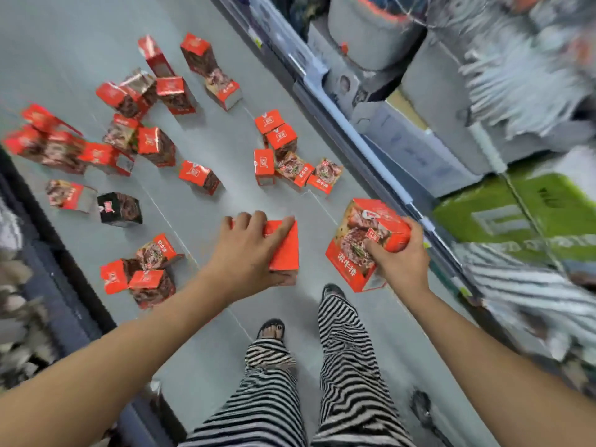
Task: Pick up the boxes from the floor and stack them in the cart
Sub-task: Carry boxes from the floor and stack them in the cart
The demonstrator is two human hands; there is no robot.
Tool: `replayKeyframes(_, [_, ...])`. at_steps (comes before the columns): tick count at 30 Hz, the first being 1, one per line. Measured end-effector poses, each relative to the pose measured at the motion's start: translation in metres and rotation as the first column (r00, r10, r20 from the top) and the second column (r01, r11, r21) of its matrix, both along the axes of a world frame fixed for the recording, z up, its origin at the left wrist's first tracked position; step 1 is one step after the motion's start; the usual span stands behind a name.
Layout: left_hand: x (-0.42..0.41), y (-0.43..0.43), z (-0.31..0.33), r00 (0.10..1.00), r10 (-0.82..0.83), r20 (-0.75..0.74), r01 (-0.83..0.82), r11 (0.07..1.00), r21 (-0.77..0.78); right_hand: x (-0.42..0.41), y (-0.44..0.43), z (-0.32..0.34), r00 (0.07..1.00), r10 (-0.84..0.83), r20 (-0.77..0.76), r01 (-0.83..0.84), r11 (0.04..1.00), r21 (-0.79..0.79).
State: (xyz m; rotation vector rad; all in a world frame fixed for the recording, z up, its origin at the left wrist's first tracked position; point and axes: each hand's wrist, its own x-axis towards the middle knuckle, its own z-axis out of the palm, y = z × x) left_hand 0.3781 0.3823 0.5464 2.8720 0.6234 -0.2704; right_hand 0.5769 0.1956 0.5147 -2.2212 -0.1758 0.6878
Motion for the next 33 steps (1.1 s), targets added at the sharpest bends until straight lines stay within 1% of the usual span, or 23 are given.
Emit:
replayKeyframes(2, [0.01, -0.017, 0.022, 0.993, -0.121, 0.011, 0.121, 0.992, 0.021, -0.014, -0.026, 0.027, 0.996, -0.079, 0.029, 0.079, 0.997, 0.018])
replayKeyframes(4, [0.019, -0.035, 0.044, 0.972, -0.233, 0.02, 0.232, 0.972, 0.034, -0.032, -0.056, 0.05, 0.979, -0.199, 0.035, 0.197, 0.979, 0.059])
replayKeyframes(7, [0.036, -0.066, 0.073, 0.924, -0.376, 0.064, 0.374, 0.927, 0.034, -0.064, -0.113, 0.077, 0.907, -0.42, 0.035, 0.41, 0.899, 0.155])
replayKeyframes(9, [0.053, -0.09, 0.09, 0.877, -0.473, 0.085, 0.471, 0.881, 0.042, -0.086, -0.156, 0.092, 0.831, -0.553, 0.063, 0.532, 0.822, 0.204])
replayKeyframes(11, [0.072, -0.121, 0.106, 0.808, -0.584, 0.075, 0.579, 0.812, 0.079, -0.107, -0.2, 0.107, 0.741, -0.666, 0.081, 0.636, 0.735, 0.235])
replayKeyframes(13, [0.092, -0.158, 0.122, 0.72, -0.691, 0.053, 0.684, 0.721, 0.107, -0.126, -0.244, 0.122, 0.643, -0.76, 0.091, 0.72, 0.641, 0.265])
replayKeyframes(17, [0.125, -0.245, 0.153, 0.505, -0.861, 0.067, 0.85, 0.509, 0.138, -0.164, -0.337, 0.15, 0.425, -0.897, 0.118, 0.824, 0.438, 0.36])
replayKeyframes(18, [0.132, -0.27, 0.161, 0.448, -0.891, 0.079, 0.879, 0.455, 0.145, -0.174, -0.36, 0.155, 0.357, -0.924, 0.133, 0.844, 0.381, 0.378])
replayKeyframes(21, [0.143, -0.35, 0.181, 0.279, -0.951, 0.131, 0.94, 0.299, 0.166, -0.21, -0.427, 0.165, 0.113, -0.979, 0.169, 0.887, 0.176, 0.426])
replayKeyframes(24, [0.143, -0.434, 0.199, 0.117, -0.97, 0.213, 0.976, 0.152, 0.158, -0.249, -0.49, 0.166, -0.106, -0.974, 0.201, 0.891, -0.003, 0.455])
replayKeyframes(26, [0.138, -0.49, 0.209, 0.012, -0.965, 0.26, 0.987, 0.054, 0.154, -0.274, -0.531, 0.164, -0.231, -0.952, 0.201, 0.873, -0.111, 0.475])
replayKeyframes(27, [0.135, -0.518, 0.212, -0.048, -0.959, 0.281, 0.987, -0.002, 0.159, -0.286, -0.55, 0.163, -0.274, -0.94, 0.203, 0.867, -0.151, 0.474])
replayKeyframes(29, [0.128, -0.572, 0.216, -0.142, -0.946, 0.292, 0.98, -0.093, 0.176, -0.308, -0.585, 0.158, -0.326, -0.921, 0.211, 0.869, -0.205, 0.45])
replayKeyframes(31, [0.121, -0.623, 0.216, -0.199, -0.938, 0.285, 0.972, -0.15, 0.182, -0.327, -0.616, 0.15, -0.364, -0.907, 0.212, 0.87, -0.249, 0.426])
replayKeyframes(33, [0.115, -0.667, 0.21, -0.258, -0.928, 0.27, 0.958, -0.209, 0.198, -0.341, -0.639, 0.141, -0.37, -0.909, 0.193, 0.877, -0.273, 0.397])
